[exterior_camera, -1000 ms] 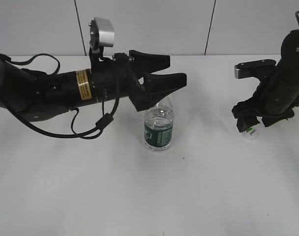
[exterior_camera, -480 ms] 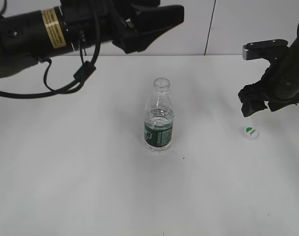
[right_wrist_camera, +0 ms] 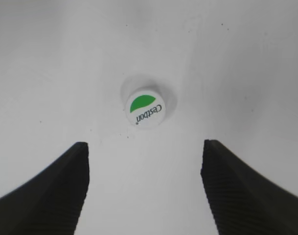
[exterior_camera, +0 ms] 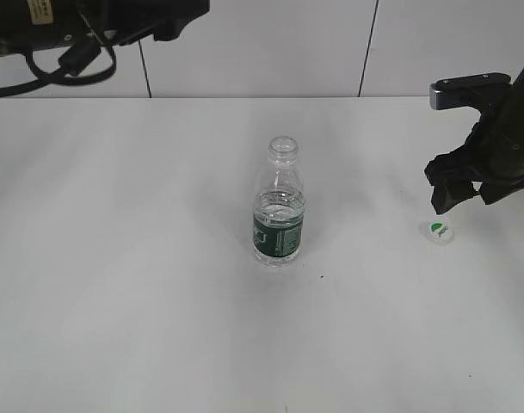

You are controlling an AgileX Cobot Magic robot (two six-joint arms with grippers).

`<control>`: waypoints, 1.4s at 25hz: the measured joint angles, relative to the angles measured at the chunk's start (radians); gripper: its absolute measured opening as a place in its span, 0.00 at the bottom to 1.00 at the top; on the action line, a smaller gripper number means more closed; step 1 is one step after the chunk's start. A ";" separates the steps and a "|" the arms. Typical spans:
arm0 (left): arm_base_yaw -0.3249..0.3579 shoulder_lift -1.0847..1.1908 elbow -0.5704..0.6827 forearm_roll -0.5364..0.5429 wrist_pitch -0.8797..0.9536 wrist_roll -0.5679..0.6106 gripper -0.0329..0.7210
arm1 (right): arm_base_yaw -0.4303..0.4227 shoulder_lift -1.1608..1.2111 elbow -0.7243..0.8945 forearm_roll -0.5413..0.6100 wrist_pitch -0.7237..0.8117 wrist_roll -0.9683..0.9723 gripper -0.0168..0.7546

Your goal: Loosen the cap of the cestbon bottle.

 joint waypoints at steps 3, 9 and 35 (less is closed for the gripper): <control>0.024 -0.001 -0.008 -0.011 0.146 -0.008 0.74 | 0.000 0.000 -0.001 0.000 0.014 0.000 0.73; 0.078 -0.003 -0.030 -0.025 0.360 -0.011 0.74 | 0.000 0.000 -0.001 0.000 0.044 0.000 0.73; 0.347 0.126 -0.283 -0.684 1.074 0.732 0.74 | -0.068 -0.021 -0.018 0.003 0.063 0.036 0.76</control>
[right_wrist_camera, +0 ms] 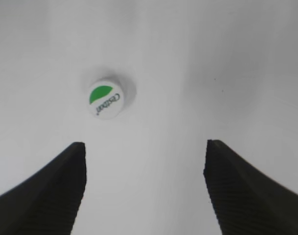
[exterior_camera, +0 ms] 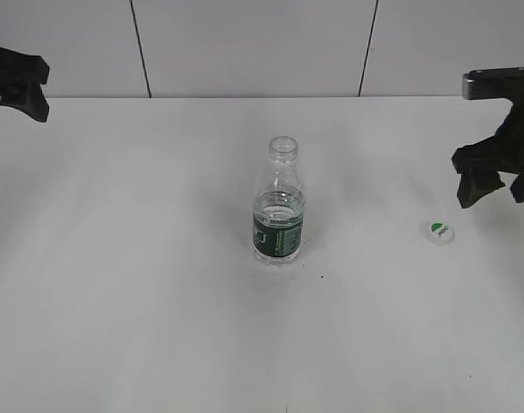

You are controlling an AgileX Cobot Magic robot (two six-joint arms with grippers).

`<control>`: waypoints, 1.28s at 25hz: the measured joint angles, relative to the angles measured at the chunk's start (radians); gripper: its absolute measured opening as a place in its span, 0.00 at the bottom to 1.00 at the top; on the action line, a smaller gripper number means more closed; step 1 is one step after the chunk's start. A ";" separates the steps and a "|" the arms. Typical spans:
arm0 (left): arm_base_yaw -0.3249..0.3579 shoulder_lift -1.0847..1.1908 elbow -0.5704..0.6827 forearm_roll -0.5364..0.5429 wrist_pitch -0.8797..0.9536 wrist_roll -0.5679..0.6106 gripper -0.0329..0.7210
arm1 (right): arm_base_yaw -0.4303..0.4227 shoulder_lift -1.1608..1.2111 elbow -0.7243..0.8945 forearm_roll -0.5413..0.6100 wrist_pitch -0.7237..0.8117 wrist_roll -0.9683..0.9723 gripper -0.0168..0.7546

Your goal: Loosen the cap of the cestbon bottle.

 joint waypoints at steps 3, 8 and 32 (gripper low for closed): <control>0.000 0.001 0.000 -0.005 -0.011 0.000 0.74 | -0.051 -0.003 0.000 0.000 0.003 0.007 0.76; 0.000 0.022 -0.002 -0.004 -0.013 0.000 0.74 | -0.086 -0.006 0.000 -0.011 0.007 0.010 0.76; -0.010 -0.350 0.071 0.009 0.027 0.033 0.74 | -0.087 -0.528 0.001 -0.040 0.142 0.014 0.77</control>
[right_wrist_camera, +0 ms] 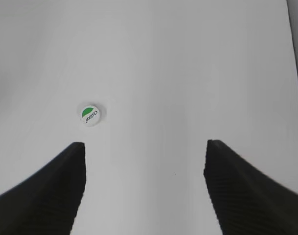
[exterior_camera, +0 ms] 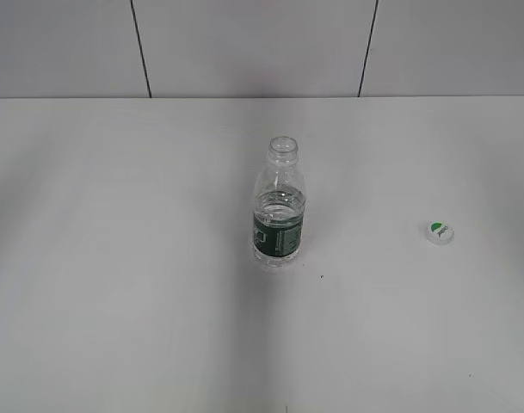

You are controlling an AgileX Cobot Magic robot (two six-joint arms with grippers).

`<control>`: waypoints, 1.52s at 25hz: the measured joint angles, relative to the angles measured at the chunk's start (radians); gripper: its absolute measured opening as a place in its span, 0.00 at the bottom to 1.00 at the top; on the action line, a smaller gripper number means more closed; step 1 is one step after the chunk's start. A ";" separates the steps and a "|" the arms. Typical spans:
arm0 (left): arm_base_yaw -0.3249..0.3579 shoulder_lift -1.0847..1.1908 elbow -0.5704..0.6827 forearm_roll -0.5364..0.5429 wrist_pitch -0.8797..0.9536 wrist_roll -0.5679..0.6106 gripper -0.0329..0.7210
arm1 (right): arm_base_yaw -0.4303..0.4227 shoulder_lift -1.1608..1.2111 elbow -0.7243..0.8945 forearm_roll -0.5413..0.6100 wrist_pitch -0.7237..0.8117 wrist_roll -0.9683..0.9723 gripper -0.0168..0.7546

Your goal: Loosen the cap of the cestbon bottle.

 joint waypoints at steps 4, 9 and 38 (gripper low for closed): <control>0.000 -0.122 0.092 0.000 0.000 0.000 0.74 | 0.000 -0.107 0.000 -0.001 0.054 0.000 0.77; 0.000 -0.275 0.207 -0.011 -0.044 0.001 0.74 | 0.000 -0.219 0.000 -0.001 0.136 0.000 0.78; -0.001 -1.243 0.594 -0.049 0.179 0.001 0.74 | 0.000 -1.113 0.556 0.006 0.027 0.003 0.78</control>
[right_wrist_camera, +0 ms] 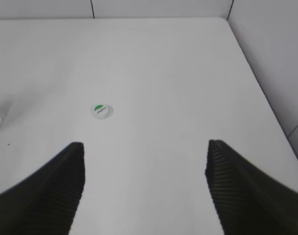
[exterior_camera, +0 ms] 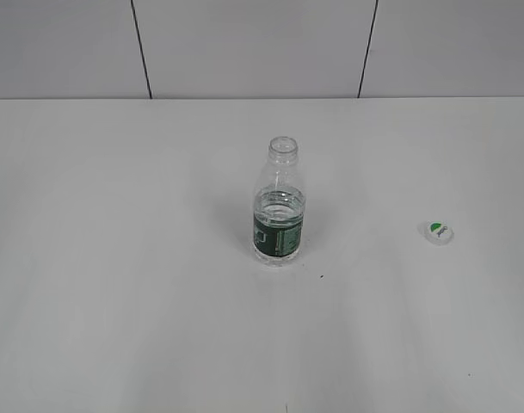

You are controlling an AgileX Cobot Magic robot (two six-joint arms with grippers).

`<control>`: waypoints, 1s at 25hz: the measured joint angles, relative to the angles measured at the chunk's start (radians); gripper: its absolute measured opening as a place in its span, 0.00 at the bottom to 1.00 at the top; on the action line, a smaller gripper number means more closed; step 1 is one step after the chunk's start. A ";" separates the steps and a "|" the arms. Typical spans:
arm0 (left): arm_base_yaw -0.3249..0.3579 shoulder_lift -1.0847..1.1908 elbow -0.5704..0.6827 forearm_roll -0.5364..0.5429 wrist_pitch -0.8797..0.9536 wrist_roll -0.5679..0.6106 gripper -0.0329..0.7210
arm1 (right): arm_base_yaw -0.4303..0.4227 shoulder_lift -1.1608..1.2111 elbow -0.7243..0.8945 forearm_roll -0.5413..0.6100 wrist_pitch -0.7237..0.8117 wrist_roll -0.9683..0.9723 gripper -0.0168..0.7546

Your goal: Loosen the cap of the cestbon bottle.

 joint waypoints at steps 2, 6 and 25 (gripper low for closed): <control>0.000 -0.029 0.000 -0.011 0.012 0.000 0.74 | 0.000 -0.049 0.003 0.012 0.019 0.000 0.78; 0.003 -0.077 0.009 -0.039 0.029 0.000 0.74 | 0.000 -0.102 0.003 0.012 0.093 -0.001 0.78; 0.010 -0.082 0.109 -0.014 0.071 0.000 0.74 | 0.000 -0.170 0.062 0.012 0.196 -0.030 0.78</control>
